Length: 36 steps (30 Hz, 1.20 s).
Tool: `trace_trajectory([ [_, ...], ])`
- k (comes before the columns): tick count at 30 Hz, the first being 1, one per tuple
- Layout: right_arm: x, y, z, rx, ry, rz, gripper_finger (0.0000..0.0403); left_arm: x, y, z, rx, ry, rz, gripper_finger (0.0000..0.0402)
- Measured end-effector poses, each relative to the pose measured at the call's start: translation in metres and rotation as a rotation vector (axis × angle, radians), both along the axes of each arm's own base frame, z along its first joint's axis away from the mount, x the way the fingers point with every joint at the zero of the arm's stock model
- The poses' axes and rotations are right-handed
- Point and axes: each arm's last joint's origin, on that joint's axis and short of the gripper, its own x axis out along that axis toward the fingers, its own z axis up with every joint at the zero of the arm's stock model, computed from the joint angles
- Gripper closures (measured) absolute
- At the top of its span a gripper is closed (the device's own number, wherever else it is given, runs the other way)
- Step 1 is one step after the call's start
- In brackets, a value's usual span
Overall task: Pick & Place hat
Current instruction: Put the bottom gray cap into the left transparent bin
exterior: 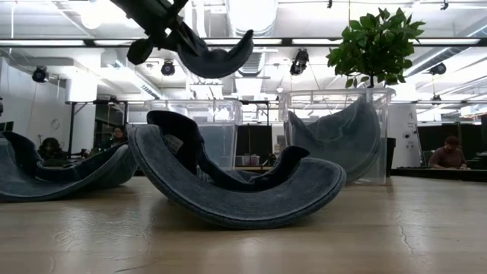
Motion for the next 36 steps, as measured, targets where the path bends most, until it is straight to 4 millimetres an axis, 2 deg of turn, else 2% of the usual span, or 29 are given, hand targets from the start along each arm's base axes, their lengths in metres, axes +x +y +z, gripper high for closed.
trace_trajectory([
  [7,-0.009,-0.011,-0.028,0.080,0.016,-0.119,0.0340,-0.007,0.016,-0.004,-0.051,0.019,0.037,0.0397],
  [10,-0.012,-0.015,-0.031,0.218,0.004,-0.175,0.0336,-0.010,0.025,-0.005,-0.082,0.026,0.029,0.0397],
  [13,-0.012,-0.015,-0.034,0.123,0.007,-0.169,0.0332,-0.016,0.037,-0.008,-0.136,0.036,0.007,0.0397],
  [19,-0.012,-0.011,-0.032,0.005,-0.021,-0.027,0.0324,-0.028,0.050,-0.015,-0.219,0.091,0.016,0.0398],
  [28,-0.011,-0.012,-0.029,-0.014,-0.042,-0.023,0.0331,-0.011,0.058,-0.032,-0.305,0.139,-0.033,0.0398],
  [32,-0.011,-0.012,-0.029,0.008,-0.040,-0.023,0.0335,-0.008,0.062,-0.025,-0.270,0.138,-0.138,0.0398],
  [36,-0.011,-0.011,-0.030,0.031,-0.034,-0.021,0.0330,-0.009,0.062,-0.005,-0.170,0.040,-0.324,0.0398],
])
